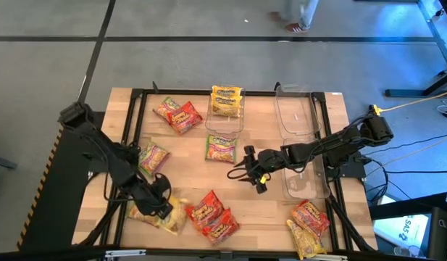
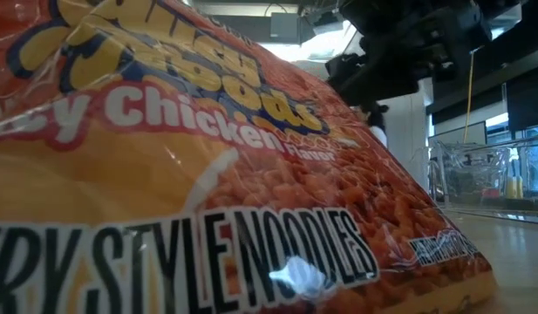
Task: Sort Maruchan noodles
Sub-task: Put the yellow noodle pack into the top left transparent bin
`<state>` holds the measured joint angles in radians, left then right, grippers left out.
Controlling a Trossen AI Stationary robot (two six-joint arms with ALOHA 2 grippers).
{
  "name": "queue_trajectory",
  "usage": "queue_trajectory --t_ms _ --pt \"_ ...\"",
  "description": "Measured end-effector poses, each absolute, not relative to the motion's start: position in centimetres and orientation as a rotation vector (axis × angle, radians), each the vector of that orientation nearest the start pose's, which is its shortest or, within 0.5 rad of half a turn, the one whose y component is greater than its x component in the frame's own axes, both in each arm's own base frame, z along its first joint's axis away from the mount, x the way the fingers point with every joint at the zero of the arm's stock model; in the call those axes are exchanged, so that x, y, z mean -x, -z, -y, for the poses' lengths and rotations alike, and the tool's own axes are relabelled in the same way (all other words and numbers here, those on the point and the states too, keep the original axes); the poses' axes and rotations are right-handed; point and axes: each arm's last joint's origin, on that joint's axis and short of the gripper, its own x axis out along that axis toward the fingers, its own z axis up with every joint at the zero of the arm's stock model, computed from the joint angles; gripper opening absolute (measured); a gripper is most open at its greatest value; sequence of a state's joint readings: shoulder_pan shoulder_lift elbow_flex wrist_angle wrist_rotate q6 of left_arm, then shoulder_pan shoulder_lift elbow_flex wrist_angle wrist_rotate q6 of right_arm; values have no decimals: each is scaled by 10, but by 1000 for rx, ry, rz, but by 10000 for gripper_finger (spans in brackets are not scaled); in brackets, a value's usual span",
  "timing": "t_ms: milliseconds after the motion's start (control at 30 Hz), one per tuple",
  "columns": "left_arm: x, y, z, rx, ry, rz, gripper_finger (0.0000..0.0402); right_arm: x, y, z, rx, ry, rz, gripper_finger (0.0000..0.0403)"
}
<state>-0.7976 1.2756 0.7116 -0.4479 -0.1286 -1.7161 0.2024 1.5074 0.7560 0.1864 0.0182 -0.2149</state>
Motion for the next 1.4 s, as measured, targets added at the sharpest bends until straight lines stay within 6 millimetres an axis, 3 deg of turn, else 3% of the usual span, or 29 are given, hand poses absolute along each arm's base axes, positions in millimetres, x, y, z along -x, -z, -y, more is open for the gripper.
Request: queue_trajectory --t_ms 267,500,667,833,1133,1400 --pt "-171 -245 151 839 -397 -1072 0 -306 -204 -58 304 -77 -483 221" --pt "-186 -267 141 630 -340 -952 0 -313 -214 -43 203 -70 -381 236" --pt "-197 -272 129 463 -335 -870 0 -320 -213 -28 34 -126 -338 293" --pt "-208 -275 118 290 -355 -776 0 -330 -205 -27 -41 -141 -289 330" --pt "-225 -282 104 126 -352 -680 0 -338 -197 -28 -81 -138 -248 334" --pt "-234 -288 96 93 -386 -604 0 -345 -183 -30 -103 -163 -241 334"
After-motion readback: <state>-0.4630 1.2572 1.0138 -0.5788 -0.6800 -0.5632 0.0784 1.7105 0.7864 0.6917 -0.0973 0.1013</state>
